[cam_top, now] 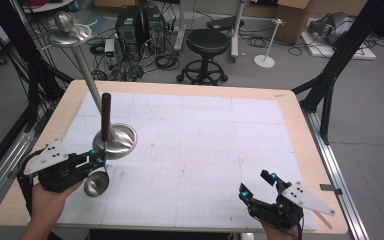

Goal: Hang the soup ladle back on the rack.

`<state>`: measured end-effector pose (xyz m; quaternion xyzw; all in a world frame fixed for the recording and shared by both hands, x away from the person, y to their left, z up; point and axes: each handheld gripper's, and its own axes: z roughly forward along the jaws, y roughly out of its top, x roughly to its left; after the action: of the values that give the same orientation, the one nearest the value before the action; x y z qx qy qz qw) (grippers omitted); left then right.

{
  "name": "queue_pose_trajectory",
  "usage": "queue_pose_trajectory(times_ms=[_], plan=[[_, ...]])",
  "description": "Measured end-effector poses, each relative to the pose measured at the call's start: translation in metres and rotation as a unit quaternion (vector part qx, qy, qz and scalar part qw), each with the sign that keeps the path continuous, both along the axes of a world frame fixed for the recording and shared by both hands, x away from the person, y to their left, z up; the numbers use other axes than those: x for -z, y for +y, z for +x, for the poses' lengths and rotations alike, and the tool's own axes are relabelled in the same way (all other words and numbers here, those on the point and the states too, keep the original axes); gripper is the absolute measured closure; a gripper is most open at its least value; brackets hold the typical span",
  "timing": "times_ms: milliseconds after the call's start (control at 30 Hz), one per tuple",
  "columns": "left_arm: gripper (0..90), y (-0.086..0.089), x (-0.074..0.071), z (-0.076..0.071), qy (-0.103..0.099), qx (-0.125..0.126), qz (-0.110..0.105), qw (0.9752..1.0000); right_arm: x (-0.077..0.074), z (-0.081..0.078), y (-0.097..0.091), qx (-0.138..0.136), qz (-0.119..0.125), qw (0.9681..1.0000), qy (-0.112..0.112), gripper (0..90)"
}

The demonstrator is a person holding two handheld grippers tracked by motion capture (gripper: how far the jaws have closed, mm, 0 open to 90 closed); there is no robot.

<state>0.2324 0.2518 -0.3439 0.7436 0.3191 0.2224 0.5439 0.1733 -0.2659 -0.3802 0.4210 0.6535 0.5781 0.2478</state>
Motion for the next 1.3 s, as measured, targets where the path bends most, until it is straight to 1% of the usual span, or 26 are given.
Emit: queue_pose_trajectory(times_ms=[67, 133, 167, 200, 233, 267, 300, 433, 500, 567, 600, 633, 667, 733, 767, 833, 867, 900, 933, 967, 1033, 1100, 1133, 1167, 1233, 1300], plan=[[84.2, -0.007, -0.003, -0.004, -0.007, 0.0, -0.005, 1.0, -0.002, 0.002, 0.002, -0.004, -0.001, 1.0, -0.001, 16.7], [84.2, -0.013, -0.005, -0.007, -0.011, 0.002, -0.013, 0.9999, -0.01, 0.009, 0.01, -0.021, 0.005, 0.9997, -0.012, 16.7], [84.2, -0.017, -0.005, -0.008, -0.012, 0.003, -0.014, 0.9998, -0.01, 0.009, 0.01, -0.021, 0.005, 0.9997, -0.012, 16.7], [84.1, -0.02, -0.006, -0.008, -0.013, 0.006, -0.014, 0.9998, -0.017, 0.014, 0.017, -0.034, 0.012, 0.9992, -0.015, 16.8], [84.1, -0.024, -0.006, -0.009, -0.014, 0.008, -0.013, 0.9998, -0.017, 0.014, 0.017, -0.034, 0.012, 0.9992, -0.015, 16.8], [84.1, -0.027, -0.006, -0.01, -0.015, 0.01, -0.011, 0.9998, -0.023, 0.019, 0.024, -0.048, 0.012, 0.9986, -0.02, 16.9], [84.1, -0.031, -0.006, -0.01, -0.017, 0.012, -0.011, 0.9997, -0.023, 0.019, 0.024, -0.048, 0.012, 0.9986, -0.02, 16.9], [84.2, -0.043, -0.008, -0.014, -0.022, 0.021, -0.015, 0.9994, -0.041, 0.031, 0.045, -0.089, 0.014, 0.9955, -0.03, 17.3], [84.1, -0.049, -0.01, -0.016, -0.025, 0.027, -0.015, 0.9992, -0.044, 0.032, 0.048, -0.095, 0.016, 0.9949, -0.029, 17.3], [84.1, -0.057, -0.011, -0.018, -0.027, 0.038, -0.017, 0.9988, -0.055, 0.04, 0.062, -0.12, 0.019, 0.9919, -0.037, 17.5], [84.1, -0.061, -0.011, -0.019, -0.027, 0.041, -0.017, 0.9986, -0.055, 0.04, 0.062, -0.12, 0.019, 0.9919, -0.037, 17.5], [84.1, -0.065, -0.011, -0.02, -0.028, 0.046, -0.016, 0.9984, -0.062, 0.045, 0.071, -0.137, 0.023, 0.9895, -0.042, 20.1], [84.1, -0.07, -0.011, -0.021, -0.028, 0.051, -0.014, 0.9982, -0.062, 0.045, 0.071, -0.137, 0.023, 0.9895, -0.042, 20.1], [84.1, -0.077, -0.011, -0.023, -0.03, 0.058, -0.007, 0.9978, -0.069, 0.049, 0.079, -0.158, 0.026, 0.986, -0.045, 24.1], [84.1, -0.081, -0.011, -0.023, -0.029, 0.062, -0.005, 0.9977, -0.076, 0.053, 0.088, -0.173, 0.029, 0.9832, -0.052, 24.8], [84.2, -0.086, -0.01, -0.024, -0.027, 0.068, -0.002, 0.9973, -0.08, 0.055, 0.091, -0.177, 0.03, 0.9823, -0.052, 24.8], [84.1, -0.091, -0.009, -0.024, -0.026, 0.072, 0.0, 0.9971, -0.086, 0.058, 0.099, -0.187, 0.029, 0.9805, -0.054, 25.6], [84.1, -0.091, -0.009, -0.024, -0.026, 0.072, 0.0, 0.9971, -0.086, 0.058, 0.099, -0.187, 0.029, 0.9805, -0.054, 25.6], [84.1, -0.093, -0.008, -0.024, -0.025, 0.074, 0.001, 0.997, -0.093, 0.06, 0.106, -0.197, 0.027, 0.9782, -0.06, 27.7], [84.1, -0.096, -0.007, -0.025, -0.024, 0.075, 0.004, 0.9969, -0.093, 0.06, 0.106, -0.197, 0.027, 0.9782, -0.06, 27.7], [84.1, -0.1, -0.005, -0.025, -0.021, 0.078, 0.009, 0.9967, -0.099, 0.061, 0.112, -0.209, 0.028, 0.9756, -0.062, 31.3], [84.1, -0.105, -0.004, -0.025, -0.02, 0.082, 0.012, 0.9964, -0.106, 0.063, 0.118, -0.221, 0.031, 0.9727, -0.065, 35.1], [84.1, -0.106, -0.004, -0.026, -0.019, 0.084, 0.014, 0.9962, -0.111, 0.064, 0.124, -0.237, 0.037, 0.9686, -0.067, 38.1], [84.1, -0.108, -0.003, -0.026, -0.018, 0.086, 0.015, 0.996, -0.111, 0.064, 0.124, -0.237, 0.037, 0.9686, -0.067, 38.1], [84.1, -0.111, -0.001, -0.026, -0.016, 0.086, 0.015, 0.996, -0.119, 0.066, 0.132, -0.247, 0.035, 0.9661, -0.069, 38.5], [84.1, -0.113, -0.001, -0.026, -0.017, 0.086, 0.022, 0.9959, -0.122, 0.066, 0.135, -0.248, 0.034, 0.9657, -0.068, 38.5]])
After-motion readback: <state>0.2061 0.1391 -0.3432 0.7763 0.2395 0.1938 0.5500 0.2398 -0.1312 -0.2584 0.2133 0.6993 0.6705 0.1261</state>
